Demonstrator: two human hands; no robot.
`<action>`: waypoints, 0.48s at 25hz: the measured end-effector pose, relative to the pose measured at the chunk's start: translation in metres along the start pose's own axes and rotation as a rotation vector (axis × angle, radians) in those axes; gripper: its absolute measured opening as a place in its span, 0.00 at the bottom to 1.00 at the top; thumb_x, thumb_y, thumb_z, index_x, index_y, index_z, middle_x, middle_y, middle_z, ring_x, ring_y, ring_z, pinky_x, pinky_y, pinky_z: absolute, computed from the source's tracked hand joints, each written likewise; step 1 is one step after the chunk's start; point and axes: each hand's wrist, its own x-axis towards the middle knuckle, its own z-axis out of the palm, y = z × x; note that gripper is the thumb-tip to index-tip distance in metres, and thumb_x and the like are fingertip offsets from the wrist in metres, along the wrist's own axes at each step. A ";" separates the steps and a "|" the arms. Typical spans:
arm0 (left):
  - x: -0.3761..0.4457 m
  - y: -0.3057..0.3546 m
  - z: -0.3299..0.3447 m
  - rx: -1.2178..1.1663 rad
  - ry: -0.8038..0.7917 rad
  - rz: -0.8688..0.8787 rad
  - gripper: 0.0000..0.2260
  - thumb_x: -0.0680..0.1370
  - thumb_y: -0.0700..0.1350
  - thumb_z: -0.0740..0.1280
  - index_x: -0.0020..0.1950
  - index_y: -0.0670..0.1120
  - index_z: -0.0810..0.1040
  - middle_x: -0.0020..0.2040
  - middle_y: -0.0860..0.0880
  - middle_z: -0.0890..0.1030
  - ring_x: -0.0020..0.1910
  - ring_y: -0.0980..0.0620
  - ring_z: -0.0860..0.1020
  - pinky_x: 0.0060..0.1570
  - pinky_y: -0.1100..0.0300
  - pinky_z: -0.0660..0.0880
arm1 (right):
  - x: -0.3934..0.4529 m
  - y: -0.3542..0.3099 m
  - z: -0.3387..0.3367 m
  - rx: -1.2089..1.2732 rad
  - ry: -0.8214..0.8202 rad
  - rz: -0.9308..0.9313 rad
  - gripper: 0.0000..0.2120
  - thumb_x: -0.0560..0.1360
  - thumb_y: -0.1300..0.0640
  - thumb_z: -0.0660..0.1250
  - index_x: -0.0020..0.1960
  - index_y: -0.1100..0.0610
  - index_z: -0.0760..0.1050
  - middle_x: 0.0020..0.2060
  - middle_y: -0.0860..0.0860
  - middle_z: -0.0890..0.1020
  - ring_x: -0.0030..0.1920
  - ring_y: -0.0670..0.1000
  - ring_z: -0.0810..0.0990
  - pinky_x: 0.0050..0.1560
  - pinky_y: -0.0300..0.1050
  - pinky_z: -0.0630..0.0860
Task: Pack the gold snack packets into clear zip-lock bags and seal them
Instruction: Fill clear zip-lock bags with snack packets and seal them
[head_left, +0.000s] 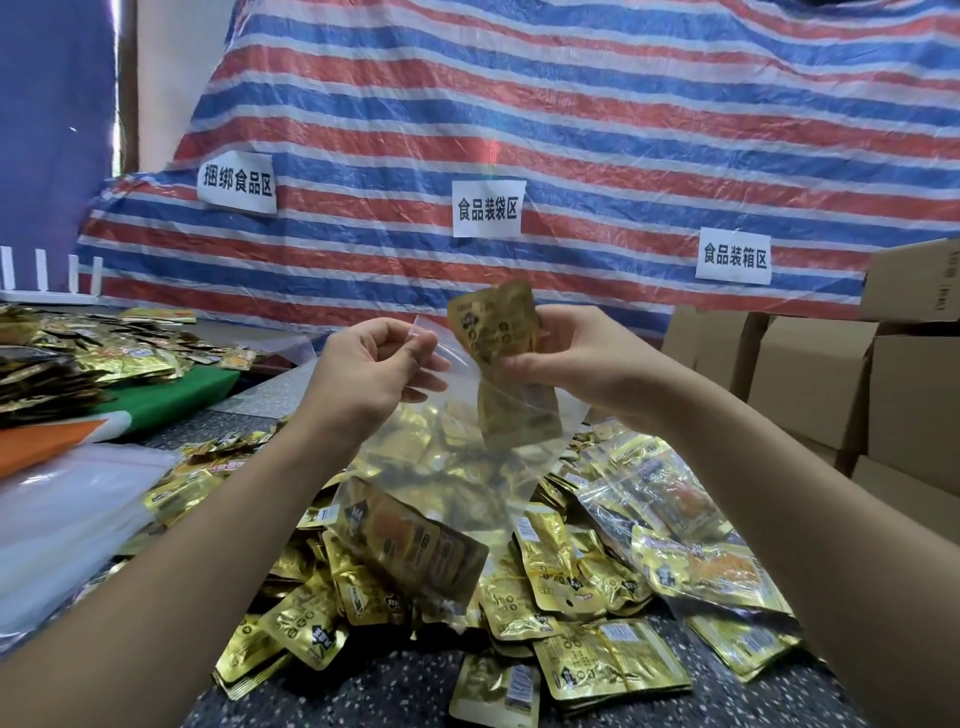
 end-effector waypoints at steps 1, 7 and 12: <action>0.000 0.000 -0.001 -0.001 -0.001 0.002 0.07 0.79 0.45 0.66 0.49 0.42 0.79 0.40 0.48 0.86 0.38 0.51 0.85 0.35 0.64 0.79 | -0.001 0.000 0.000 -0.055 -0.025 0.015 0.11 0.75 0.60 0.73 0.57 0.53 0.82 0.47 0.49 0.87 0.49 0.49 0.85 0.53 0.46 0.81; -0.003 0.003 0.002 -0.029 -0.020 -0.013 0.08 0.80 0.46 0.65 0.48 0.43 0.79 0.41 0.47 0.86 0.39 0.49 0.85 0.37 0.61 0.80 | -0.001 -0.003 -0.004 -0.210 -0.071 0.080 0.09 0.75 0.59 0.72 0.54 0.54 0.84 0.47 0.50 0.87 0.49 0.51 0.85 0.60 0.55 0.79; -0.001 0.006 0.003 -0.037 -0.022 0.004 0.09 0.79 0.47 0.66 0.46 0.43 0.81 0.41 0.47 0.86 0.39 0.50 0.85 0.37 0.62 0.81 | 0.001 -0.009 -0.008 -0.343 -0.139 0.102 0.06 0.75 0.55 0.72 0.52 0.52 0.84 0.46 0.49 0.86 0.48 0.50 0.85 0.58 0.53 0.79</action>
